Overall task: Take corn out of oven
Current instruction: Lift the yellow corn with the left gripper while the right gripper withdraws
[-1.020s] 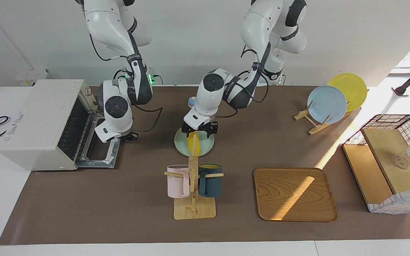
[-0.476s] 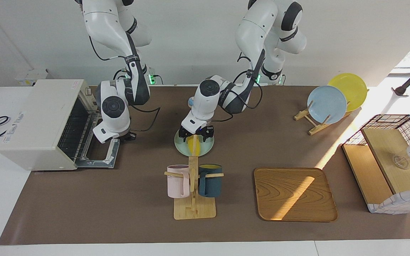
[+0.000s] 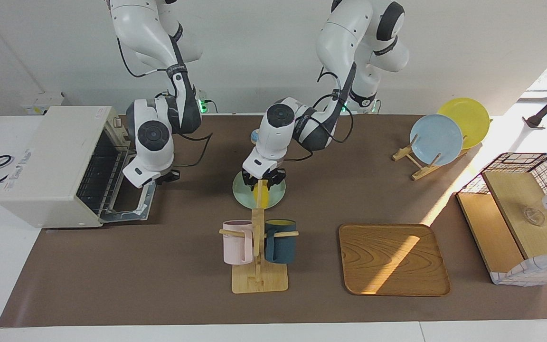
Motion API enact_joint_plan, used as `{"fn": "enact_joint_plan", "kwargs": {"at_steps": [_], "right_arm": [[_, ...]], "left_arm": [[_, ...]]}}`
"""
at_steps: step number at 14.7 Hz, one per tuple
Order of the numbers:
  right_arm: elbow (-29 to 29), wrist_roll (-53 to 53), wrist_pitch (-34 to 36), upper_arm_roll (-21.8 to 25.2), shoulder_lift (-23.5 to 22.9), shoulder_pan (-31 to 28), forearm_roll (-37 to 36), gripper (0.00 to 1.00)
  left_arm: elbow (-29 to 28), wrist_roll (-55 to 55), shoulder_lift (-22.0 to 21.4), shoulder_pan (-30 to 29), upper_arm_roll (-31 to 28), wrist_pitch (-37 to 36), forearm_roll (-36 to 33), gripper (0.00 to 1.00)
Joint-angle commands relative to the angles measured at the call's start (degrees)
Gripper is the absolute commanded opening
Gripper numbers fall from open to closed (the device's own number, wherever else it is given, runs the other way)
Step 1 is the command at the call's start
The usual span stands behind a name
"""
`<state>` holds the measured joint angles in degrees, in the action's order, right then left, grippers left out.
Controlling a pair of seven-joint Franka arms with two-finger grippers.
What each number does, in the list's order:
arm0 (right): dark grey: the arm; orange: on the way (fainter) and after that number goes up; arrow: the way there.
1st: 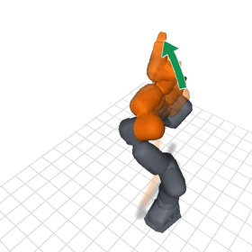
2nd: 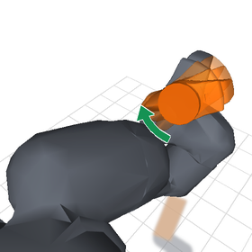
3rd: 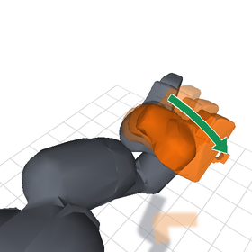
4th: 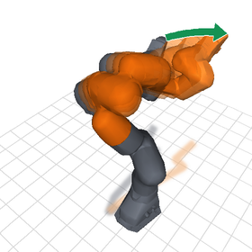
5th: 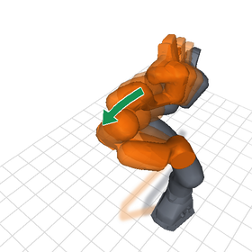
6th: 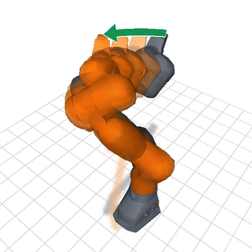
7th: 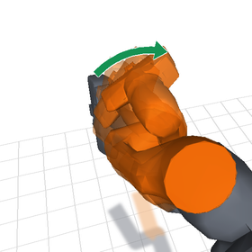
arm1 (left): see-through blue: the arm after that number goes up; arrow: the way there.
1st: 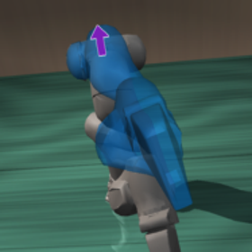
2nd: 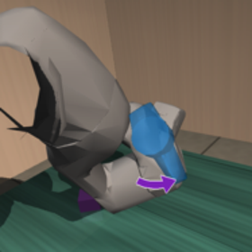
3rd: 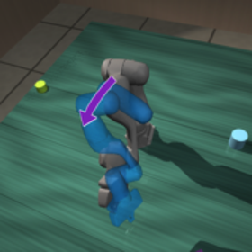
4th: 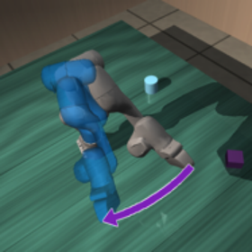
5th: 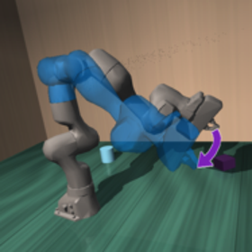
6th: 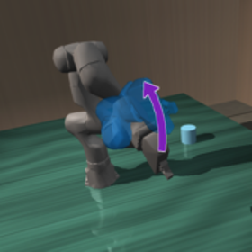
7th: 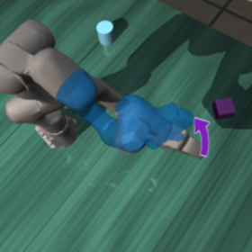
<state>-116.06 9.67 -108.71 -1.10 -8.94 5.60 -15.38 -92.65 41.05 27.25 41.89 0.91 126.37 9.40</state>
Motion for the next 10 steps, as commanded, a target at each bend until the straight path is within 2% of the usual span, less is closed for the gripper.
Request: {"fn": "enact_joint_plan", "kwargs": {"at_steps": [1,3,5,8,10], "right_arm": [[1.09,-8.07,1.92,0.75,2.87,-5.68,-3.69,0.0],[2.15,-11.33,3.59,0.75,3.75,-7.44,-3.61,0.0],[3.82,-14.05,5.61,0.75,3.84,-9.02,-3.69,0.0],[4.35,-19.14,5.88,0.75,4.98,-12.27,-3.69,0.0],[4.44,-21.09,6.58,0.75,6.39,-13.42,-3.69,0.0]], "left_arm": [[-0.42,-2.54,-7.28,-5.4,-0.03,-7.96,0.71,0.0],[0.01,-6.76,-9.4,-10.57,-0.03,-11.4,0.53,0.0],[0.54,-9.22,-9.41,-15.33,-0.12,-11.07,-0.52,0.0],[0.63,-21.24,-8.54,-24.37,-0.12,-8.6,-0.7,0.0],[2.11,-26.79,-5.48,-28.78,-0.12,-8.42,-0.79,0.0]]}}
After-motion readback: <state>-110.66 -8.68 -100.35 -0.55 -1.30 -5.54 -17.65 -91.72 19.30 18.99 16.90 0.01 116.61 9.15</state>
